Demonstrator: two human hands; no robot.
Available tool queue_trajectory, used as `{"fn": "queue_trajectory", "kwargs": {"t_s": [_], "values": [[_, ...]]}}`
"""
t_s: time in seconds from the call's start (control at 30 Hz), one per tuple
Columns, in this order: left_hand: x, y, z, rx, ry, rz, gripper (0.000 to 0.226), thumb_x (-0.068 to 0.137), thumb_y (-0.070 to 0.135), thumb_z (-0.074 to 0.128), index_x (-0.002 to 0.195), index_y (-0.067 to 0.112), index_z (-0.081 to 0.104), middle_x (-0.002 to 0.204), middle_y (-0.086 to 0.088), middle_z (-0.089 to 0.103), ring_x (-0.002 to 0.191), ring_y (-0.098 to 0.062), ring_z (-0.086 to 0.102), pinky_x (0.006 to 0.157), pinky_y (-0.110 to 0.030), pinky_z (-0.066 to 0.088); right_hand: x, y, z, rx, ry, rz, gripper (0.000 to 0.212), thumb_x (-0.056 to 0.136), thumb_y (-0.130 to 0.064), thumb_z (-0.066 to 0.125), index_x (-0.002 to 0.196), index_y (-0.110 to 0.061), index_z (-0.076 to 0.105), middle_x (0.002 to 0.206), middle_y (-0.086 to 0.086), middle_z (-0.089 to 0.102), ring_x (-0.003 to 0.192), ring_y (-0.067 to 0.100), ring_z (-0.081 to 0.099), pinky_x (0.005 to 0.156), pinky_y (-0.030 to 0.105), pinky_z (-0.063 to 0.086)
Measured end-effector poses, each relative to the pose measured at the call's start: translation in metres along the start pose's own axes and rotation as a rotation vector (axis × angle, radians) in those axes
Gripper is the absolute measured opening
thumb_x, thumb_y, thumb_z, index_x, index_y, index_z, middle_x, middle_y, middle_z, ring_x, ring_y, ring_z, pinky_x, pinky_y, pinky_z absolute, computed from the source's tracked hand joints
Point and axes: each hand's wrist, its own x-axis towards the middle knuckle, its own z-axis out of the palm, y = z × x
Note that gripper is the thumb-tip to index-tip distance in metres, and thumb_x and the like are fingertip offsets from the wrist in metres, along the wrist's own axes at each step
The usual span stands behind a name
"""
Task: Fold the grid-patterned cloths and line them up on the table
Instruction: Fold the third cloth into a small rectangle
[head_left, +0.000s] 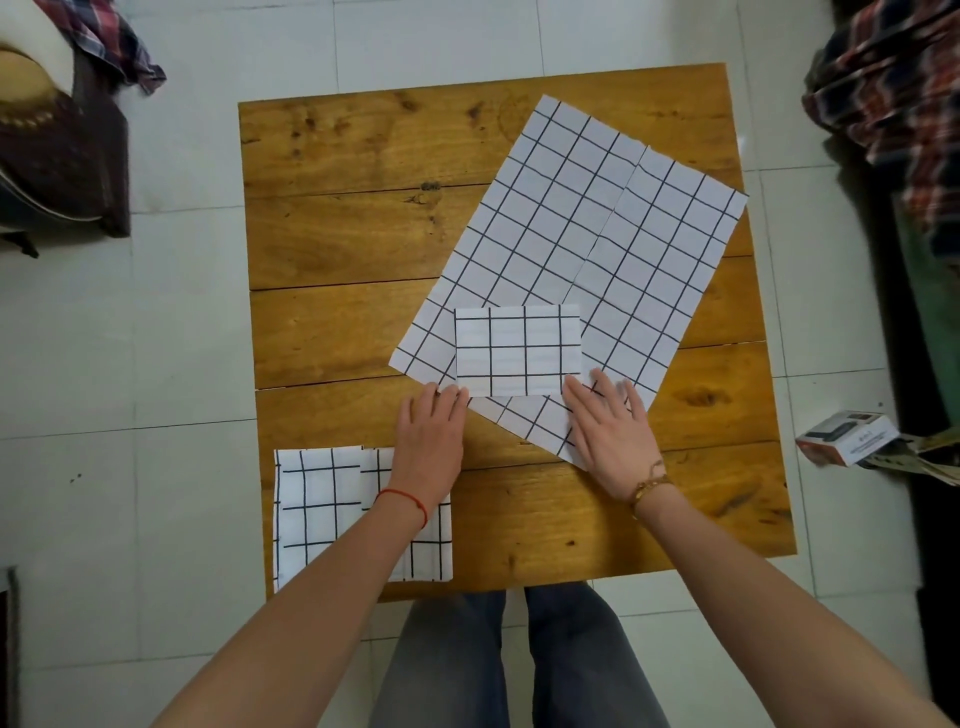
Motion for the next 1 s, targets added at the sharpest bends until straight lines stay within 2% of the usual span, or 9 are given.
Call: {"fn": "queue_trajectory", "kwargs": {"t_s": [0.13,0.2,0.3,0.37,0.47,0.57,0.77,0.93,1.0], "values": [[0.001,0.004,0.002,-0.051,0.014,-0.018,0.058,0.089,0.011,0.048,0.145,0.015,0.036,0.145,-0.003,0.04,0.136,-0.026,0.031,0.112,-0.044,0.028,-0.003,0.011,-0.002,0.014,0.068,-0.025,0.054,0.097,-0.034,0.019,0.136,-0.013,0.049,0.144,0.003,0.047,0.138,0.029,0.033,0.115,0.049,0.018],[0.003,0.005,0.002,-0.136,0.065,-0.052,0.051,0.088,0.011,0.049,0.139,0.016,0.044,0.137,-0.002,0.046,0.128,-0.022,0.039,0.107,-0.039,0.035,0.009,0.007,-0.009,0.071,0.172,-0.006,0.045,0.098,-0.032,0.028,0.127,-0.011,0.055,0.136,0.005,0.052,0.131,0.029,0.039,0.112,0.045,0.025],[0.011,0.008,-0.003,-0.302,0.181,-0.174,0.035,0.089,0.015,0.054,0.123,0.017,0.052,0.115,0.0,0.053,0.104,-0.017,0.048,0.089,-0.031,0.044,0.04,0.001,-0.03,0.226,0.332,0.09,0.03,0.095,-0.026,0.042,0.116,-0.012,0.058,0.119,0.005,0.059,0.116,0.025,0.048,0.099,0.039,0.038],[0.019,0.01,-0.007,-0.458,0.187,-0.325,0.028,0.088,0.022,0.059,0.115,0.017,0.054,0.106,0.001,0.053,0.097,-0.016,0.049,0.085,-0.032,0.046,0.067,-0.001,-0.045,0.327,0.37,0.14,0.022,0.094,-0.023,0.048,0.108,-0.012,0.062,0.109,0.004,0.062,0.105,0.025,0.052,0.089,0.037,0.041],[0.035,0.014,-0.012,-0.674,0.137,-0.588,0.027,0.085,0.031,0.066,0.105,0.015,0.055,0.101,0.0,0.056,0.092,-0.017,0.052,0.082,-0.037,0.051,0.103,-0.003,-0.064,0.402,0.342,0.151,0.017,0.091,-0.018,0.051,0.1,-0.01,0.064,0.102,0.005,0.063,0.099,0.027,0.052,0.083,0.036,0.04],[0.045,0.019,-0.016,-0.754,0.115,-0.698,0.03,0.084,0.032,0.068,0.103,0.012,0.057,0.1,-0.004,0.058,0.088,-0.02,0.056,0.074,-0.036,0.053,0.127,-0.004,-0.075,0.382,0.271,0.115,0.017,0.091,-0.017,0.05,0.1,-0.01,0.063,0.102,0.007,0.063,0.1,0.028,0.05,0.082,0.036,0.037],[0.055,0.026,-0.016,-0.71,0.109,-0.743,0.025,0.086,0.032,0.068,0.101,0.015,0.059,0.098,-0.002,0.061,0.087,-0.018,0.058,0.075,-0.033,0.053,0.145,-0.006,-0.072,0.326,0.164,0.078,0.019,0.091,-0.014,0.048,0.105,-0.009,0.059,0.106,0.01,0.061,0.104,0.03,0.048,0.083,0.035,0.036],[0.058,0.031,-0.016,-0.7,0.113,-0.728,0.016,0.088,0.027,0.065,0.098,0.014,0.063,0.093,-0.001,0.065,0.083,-0.016,0.059,0.074,-0.031,0.053,0.149,-0.004,-0.068,0.34,0.155,0.063,0.019,0.09,-0.014,0.051,0.106,-0.01,0.059,0.107,0.01,0.06,0.104,0.029,0.048,0.085,0.035,0.037],[0.059,0.032,-0.015,-0.722,0.111,-0.718,0.015,0.088,0.025,0.064,0.098,0.013,0.064,0.093,-0.001,0.065,0.082,-0.016,0.059,0.069,-0.028,0.049,0.149,-0.002,-0.067,0.357,0.146,0.054,0.017,0.089,-0.015,0.052,0.104,-0.011,0.061,0.104,0.008,0.06,0.104,0.028,0.048,0.085,0.034,0.037]]}}
